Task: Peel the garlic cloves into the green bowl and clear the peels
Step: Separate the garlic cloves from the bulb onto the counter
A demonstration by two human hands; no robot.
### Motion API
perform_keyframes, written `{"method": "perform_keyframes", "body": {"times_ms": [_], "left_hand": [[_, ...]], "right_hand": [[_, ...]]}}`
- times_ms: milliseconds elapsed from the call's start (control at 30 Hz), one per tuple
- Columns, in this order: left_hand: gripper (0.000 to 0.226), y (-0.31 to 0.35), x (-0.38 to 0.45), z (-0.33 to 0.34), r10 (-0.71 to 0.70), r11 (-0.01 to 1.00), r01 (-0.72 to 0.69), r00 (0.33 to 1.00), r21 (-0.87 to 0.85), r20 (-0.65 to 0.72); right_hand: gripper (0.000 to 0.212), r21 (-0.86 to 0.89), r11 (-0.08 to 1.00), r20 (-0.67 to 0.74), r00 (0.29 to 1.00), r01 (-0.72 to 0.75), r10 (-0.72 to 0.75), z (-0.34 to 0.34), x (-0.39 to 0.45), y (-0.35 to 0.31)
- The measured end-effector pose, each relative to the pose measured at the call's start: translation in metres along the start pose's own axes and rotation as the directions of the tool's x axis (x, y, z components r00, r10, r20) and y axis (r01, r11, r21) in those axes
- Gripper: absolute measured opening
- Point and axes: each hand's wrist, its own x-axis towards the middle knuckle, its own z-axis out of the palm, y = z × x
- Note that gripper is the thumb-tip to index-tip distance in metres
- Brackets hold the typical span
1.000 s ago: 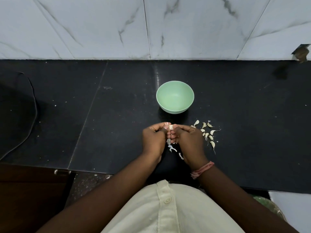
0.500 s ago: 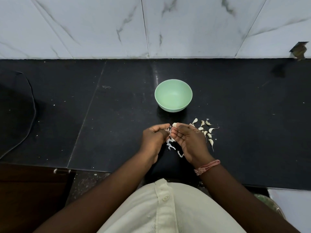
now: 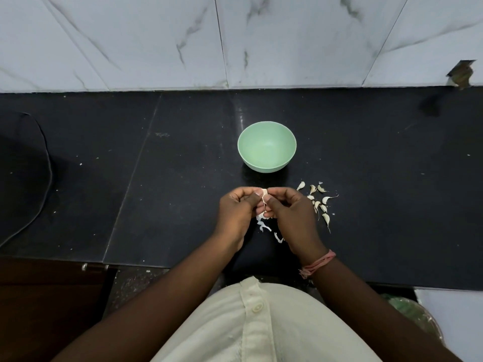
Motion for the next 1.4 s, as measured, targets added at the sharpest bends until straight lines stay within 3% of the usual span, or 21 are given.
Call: {"method": "perform_keyframes", "body": {"times_ms": [67,233,367,567,933,1200,1400], "left_hand": [[0.009,0.000,0.000,0.002,0.008,1.000,-0.008,1.000,0.002,0.016],[0.007,0.001,-0.001,0.001,0.019,1.000,-0.019,0.998,-0.012,0.053],[0.026,0.001,-0.004,0.002,0.037,0.999,-0.035,0.994,-0.022,0.103],[0.020,-0.001,0.000,0.007,0.029,1.000,-0.029,1.000,0.000,-0.012],[0.012,0.012,-0.003,0.003,-0.067,0.995,0.068,0.998,-0.069,0.016],[0.005,0.015,-0.002,-0.009,-0.132,0.988,0.135,0.991,-0.080,0.031],[0.005,0.009,-0.003,-0.010,-0.152,0.987,0.153,0.988,-0.056,0.015]], "right_hand": [[0.021,-0.049,0.997,0.006,0.998,0.060,-0.060,0.000,0.000,0.000],[0.018,-0.126,0.986,-0.023,0.993,0.109,-0.112,-0.003,-0.003,-0.004],[0.015,-0.223,0.967,0.012,0.993,0.120,-0.120,-0.010,0.002,-0.009],[0.015,-0.380,0.912,-0.016,0.984,0.157,-0.176,-0.001,0.003,-0.011],[0.011,-0.464,0.865,0.034,0.979,0.192,-0.199,-0.002,0.008,-0.007],[0.013,-0.527,0.766,0.148,0.927,0.369,-0.345,0.000,-0.001,-0.005],[0.014,-0.545,0.749,0.147,0.922,0.377,-0.357,-0.001,-0.003,0.001]]}}
